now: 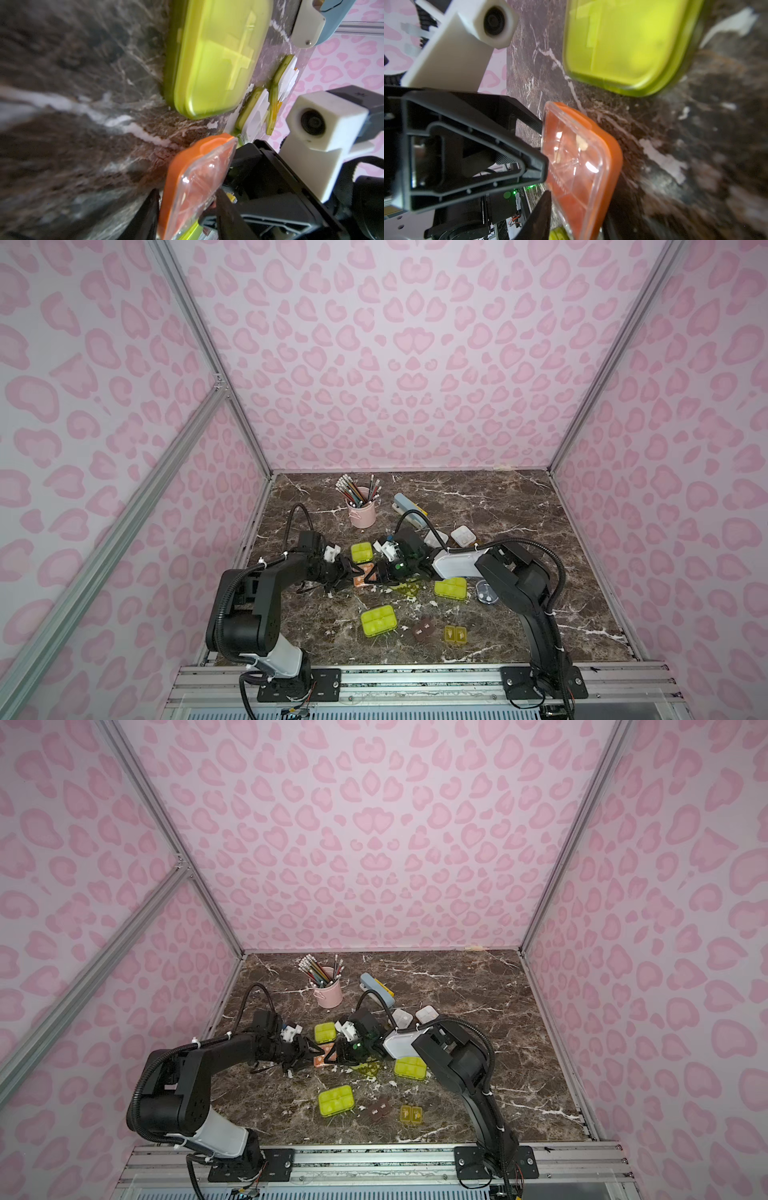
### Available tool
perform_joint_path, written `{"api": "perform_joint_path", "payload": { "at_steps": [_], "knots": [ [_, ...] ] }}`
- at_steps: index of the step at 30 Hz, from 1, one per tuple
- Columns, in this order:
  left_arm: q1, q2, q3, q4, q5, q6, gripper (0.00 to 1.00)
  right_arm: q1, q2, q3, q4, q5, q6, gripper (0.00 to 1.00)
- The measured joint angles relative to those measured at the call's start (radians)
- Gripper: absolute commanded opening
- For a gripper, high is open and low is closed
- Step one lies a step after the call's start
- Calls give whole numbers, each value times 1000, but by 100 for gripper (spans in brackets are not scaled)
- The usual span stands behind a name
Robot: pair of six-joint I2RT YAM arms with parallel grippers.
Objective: Close pillboxes
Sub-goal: Close the lid on the pillbox.
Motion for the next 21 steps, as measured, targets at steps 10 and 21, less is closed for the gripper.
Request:
{"api": "perform_joint_path", "payload": {
  "at_steps": [10, 21],
  "knots": [
    [3, -4, -2, -2, -16, 3, 31, 0, -6, -5, -1, 11, 24, 39],
    [3, -4, -2, -3, -18, 3, 31, 1, -13, -13, 0, 20, 23, 39]
  ]
}}
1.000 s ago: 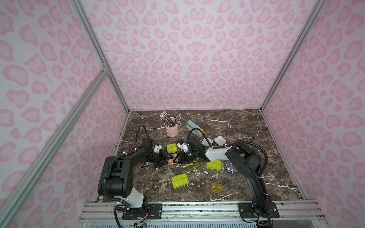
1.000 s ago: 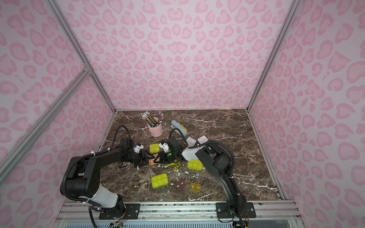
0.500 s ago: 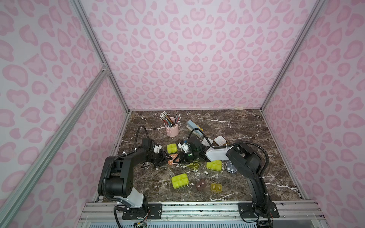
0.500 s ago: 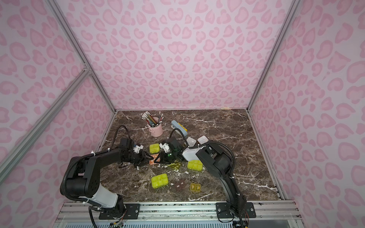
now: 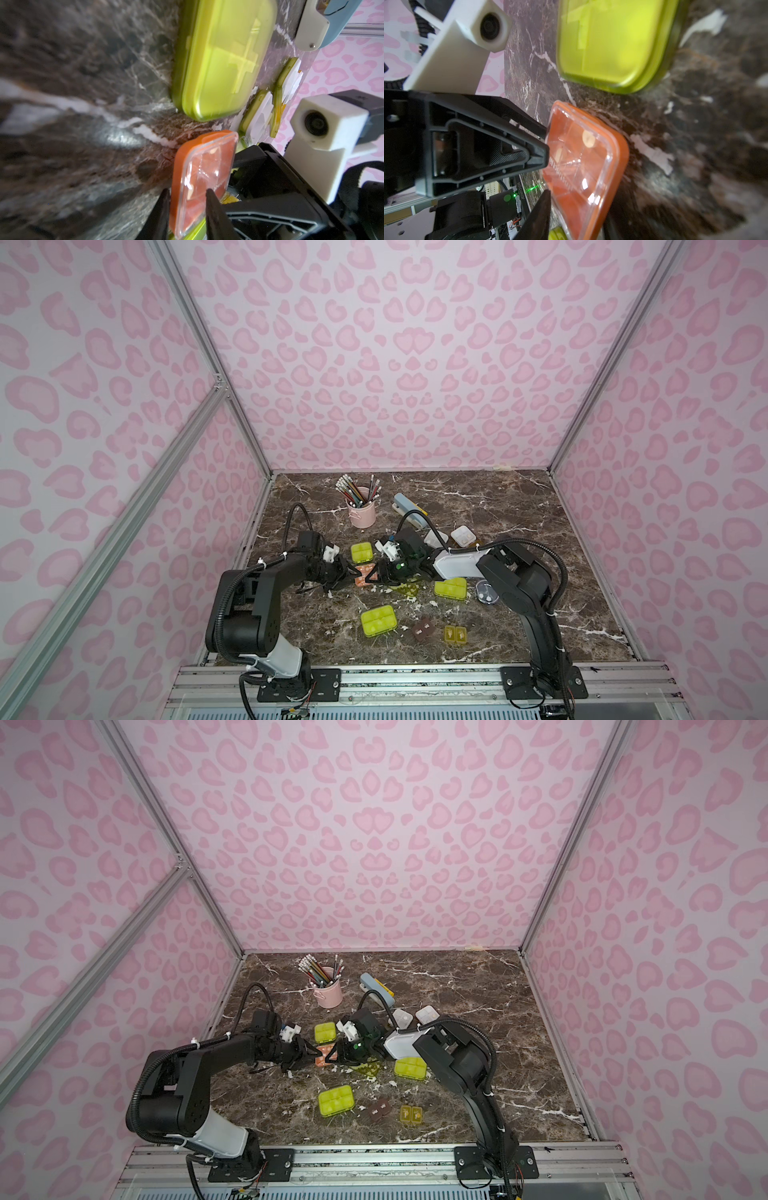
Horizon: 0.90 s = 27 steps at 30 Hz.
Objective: Close pillboxes
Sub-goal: Close the lid on the pillbox.
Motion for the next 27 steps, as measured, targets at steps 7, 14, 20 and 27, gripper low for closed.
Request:
{"api": "perform_joint_path", "payload": {
  "at_steps": [7, 14, 20, 27],
  "knots": [
    [-2, 0, 0, -9, 0, 1, 39, 4, 0, 0, 0, 0, -1, 40],
    [-5, 0, 0, -22, 4, 1, 41, 8, 0, 0, 1, -2, -7, 40],
    [-5, 0, 1, -23, 4, 1, 42, 9, 0, 0, 3, -2, -7, 41],
    [-5, 0, 2, -23, 5, 1, 47, 10, 0, -1, 7, -2, -7, 44]
  ]
}}
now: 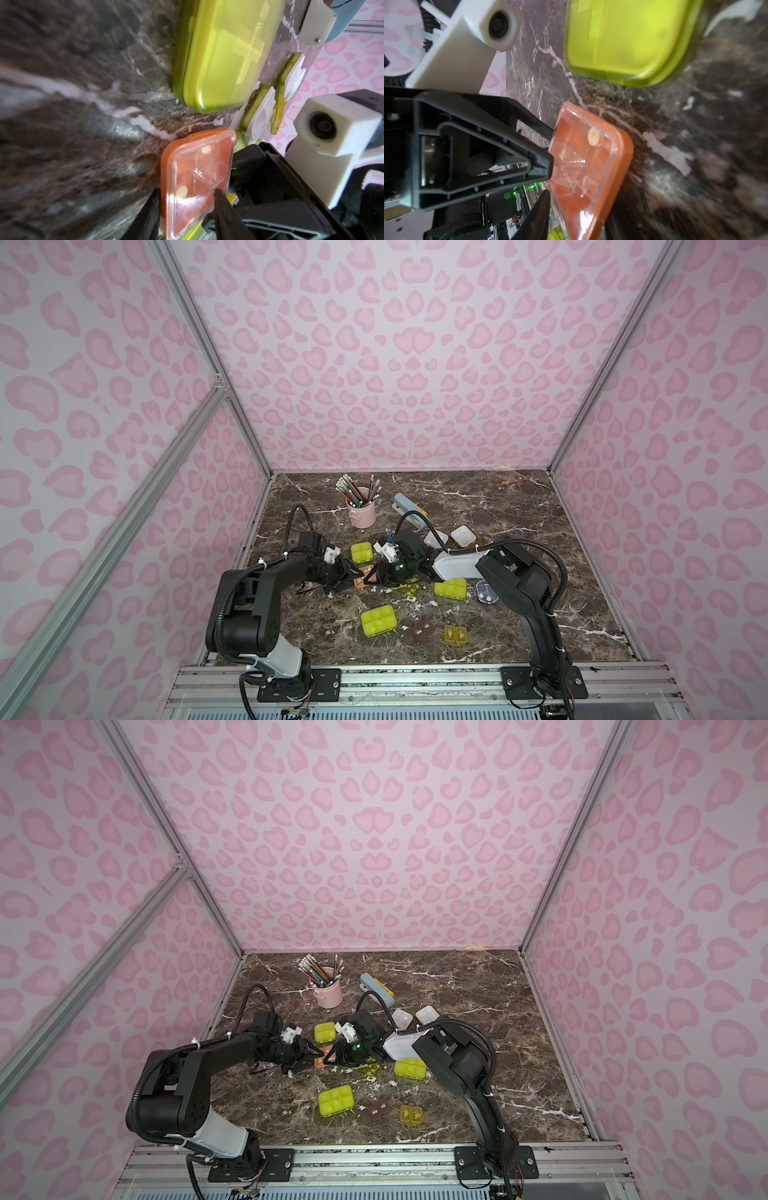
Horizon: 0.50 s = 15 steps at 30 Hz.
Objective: Close pillboxes
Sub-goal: Close the lid on the pillbox.
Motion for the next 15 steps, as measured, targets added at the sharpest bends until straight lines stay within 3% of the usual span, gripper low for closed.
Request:
{"api": "perform_joint_path", "payload": {
  "at_steps": [15],
  "knots": [
    [0, 2, 5, -8, 0, 3, 62, 2, 0, 0, 21, -11, 0, 59]
  ]
}}
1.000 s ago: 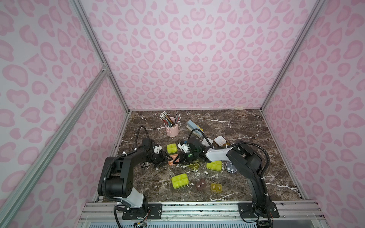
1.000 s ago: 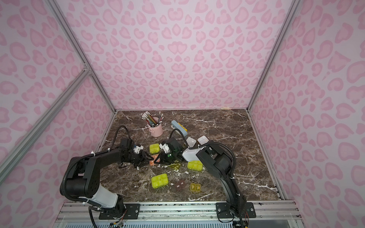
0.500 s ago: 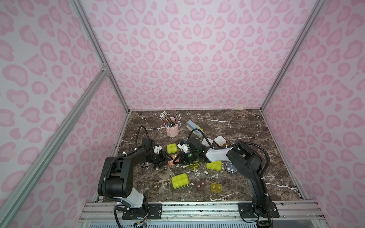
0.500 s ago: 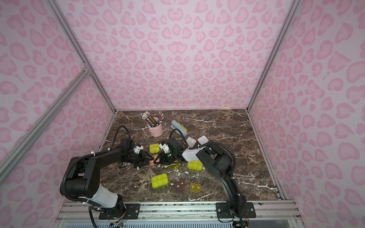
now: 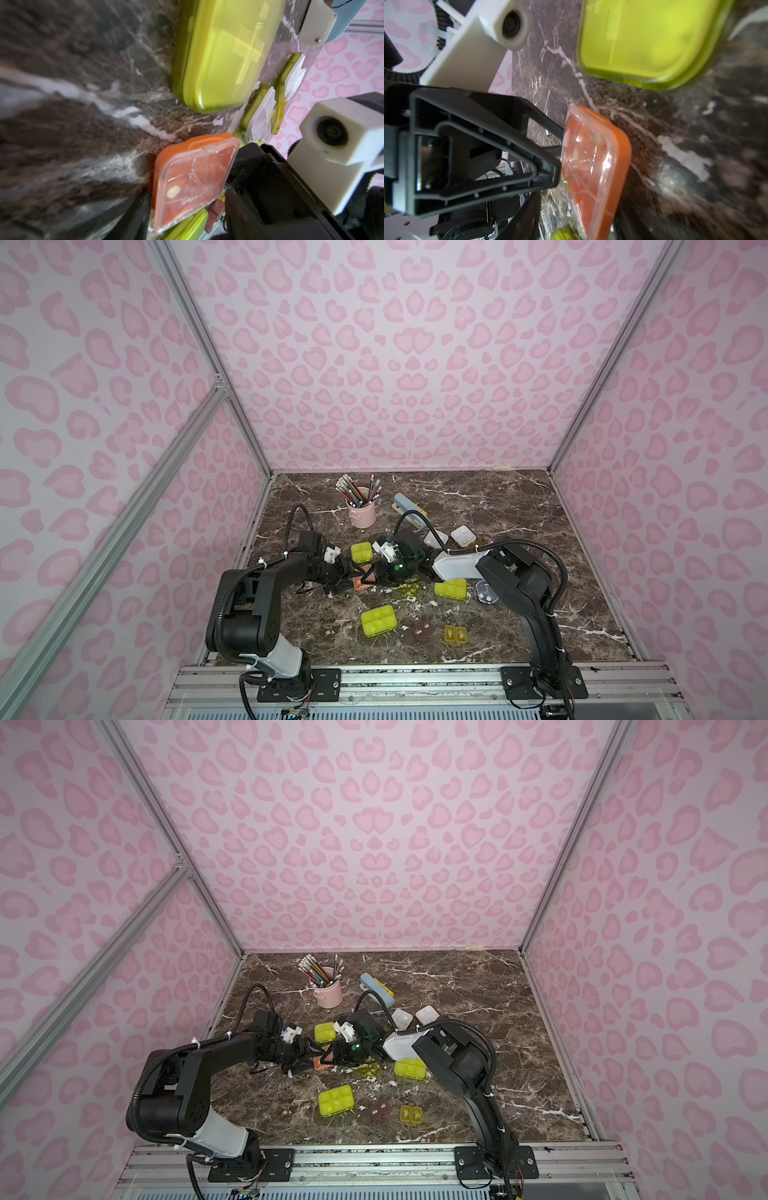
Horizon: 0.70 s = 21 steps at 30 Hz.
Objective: Close pillboxes
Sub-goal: Close the lid on the pillbox.
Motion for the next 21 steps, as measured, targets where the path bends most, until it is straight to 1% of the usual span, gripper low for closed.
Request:
{"api": "perform_joint_path", "payload": {
  "at_steps": [6, 14, 21],
  "knots": [
    [0, 0, 4, -2, 6, 1, 68, 1, -5, 0, 2, -4, -1, 64],
    [0, -5, 5, -5, 6, 4, 69, 2, -25, -2, -34, 28, -30, 67],
    [0, -49, 12, -51, -45, 24, 69, 0, -60, -2, -113, 84, -74, 68]
  ]
}}
